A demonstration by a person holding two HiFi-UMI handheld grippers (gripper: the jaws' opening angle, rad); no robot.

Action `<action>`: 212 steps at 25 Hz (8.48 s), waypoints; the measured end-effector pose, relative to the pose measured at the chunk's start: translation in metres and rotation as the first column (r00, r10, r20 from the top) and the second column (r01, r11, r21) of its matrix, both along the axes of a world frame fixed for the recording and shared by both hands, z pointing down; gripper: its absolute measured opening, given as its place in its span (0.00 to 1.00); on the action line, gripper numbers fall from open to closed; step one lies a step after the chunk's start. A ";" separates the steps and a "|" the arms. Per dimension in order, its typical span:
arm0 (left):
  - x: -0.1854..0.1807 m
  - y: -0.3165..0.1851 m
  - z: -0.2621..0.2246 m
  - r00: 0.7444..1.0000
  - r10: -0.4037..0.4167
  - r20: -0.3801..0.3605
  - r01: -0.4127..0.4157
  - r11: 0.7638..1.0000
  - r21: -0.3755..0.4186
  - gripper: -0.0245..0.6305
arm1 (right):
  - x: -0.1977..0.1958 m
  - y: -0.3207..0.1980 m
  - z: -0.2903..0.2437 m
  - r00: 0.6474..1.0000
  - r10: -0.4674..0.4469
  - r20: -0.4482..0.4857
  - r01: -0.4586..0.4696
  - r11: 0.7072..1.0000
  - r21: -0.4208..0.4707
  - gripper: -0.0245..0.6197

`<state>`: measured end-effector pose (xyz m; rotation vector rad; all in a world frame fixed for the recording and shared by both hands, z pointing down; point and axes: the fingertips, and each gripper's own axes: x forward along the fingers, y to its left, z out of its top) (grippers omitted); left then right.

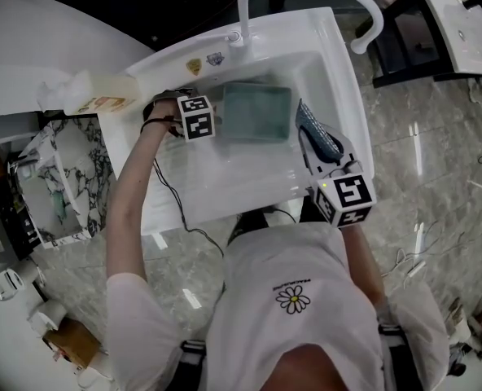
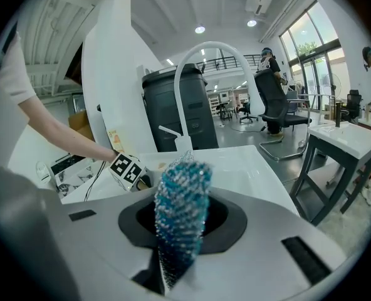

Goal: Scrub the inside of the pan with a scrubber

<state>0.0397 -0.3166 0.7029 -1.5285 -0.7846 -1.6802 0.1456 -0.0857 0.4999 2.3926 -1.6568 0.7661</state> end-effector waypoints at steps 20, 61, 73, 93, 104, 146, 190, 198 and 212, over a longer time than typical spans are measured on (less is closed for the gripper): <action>-0.024 0.032 -0.045 0.994 -0.101 0.046 0.096 0.990 0.106 0.28 | 0.029 -0.042 0.062 0.944 -0.168 0.284 0.250 0.926 -0.283 0.13; -0.088 0.071 -0.038 0.953 -0.303 -0.027 0.304 0.947 0.107 0.27 | -0.021 -0.114 0.245 0.769 -0.021 0.638 0.526 0.587 -0.615 0.13; -0.088 0.070 -0.039 0.955 -0.293 -0.044 0.296 0.950 0.101 0.27 | -0.086 -0.150 0.207 0.635 -0.081 0.768 0.613 0.658 -0.437 0.13; -0.089 0.071 -0.039 0.953 -0.301 -0.038 0.304 0.948 0.094 0.27 | -0.102 -0.156 0.177 0.542 -0.172 0.822 0.675 0.671 -0.305 0.13; -0.088 0.072 -0.039 0.954 -0.297 -0.040 0.299 0.949 0.101 0.27 | -0.004 -0.094 0.223 0.731 -0.053 0.680 0.568 0.599 -0.564 0.13; -0.089 0.072 -0.041 0.948 -0.312 -0.065 0.317 0.945 0.083 0.28 | -0.102 -0.131 0.198 0.567 -0.016 0.824 0.594 0.701 -0.395 0.13; -0.088 0.073 -0.044 0.943 -0.320 -0.089 0.326 0.943 0.069 0.28 | -0.023 -0.060 0.240 0.730 0.042 0.682 0.552 0.553 -0.625 0.13; -0.087 0.071 -0.042 0.942 -0.325 -0.087 0.331 0.941 0.068 0.28 | -0.035 -0.066 0.240 0.743 0.023 0.669 0.552 0.544 -0.632 0.13; -0.088 0.071 -0.042 0.939 -0.333 -0.081 0.339 0.937 0.079 0.28 | -0.112 -0.101 0.196 0.506 0.003 0.863 0.631 0.680 -0.373 0.13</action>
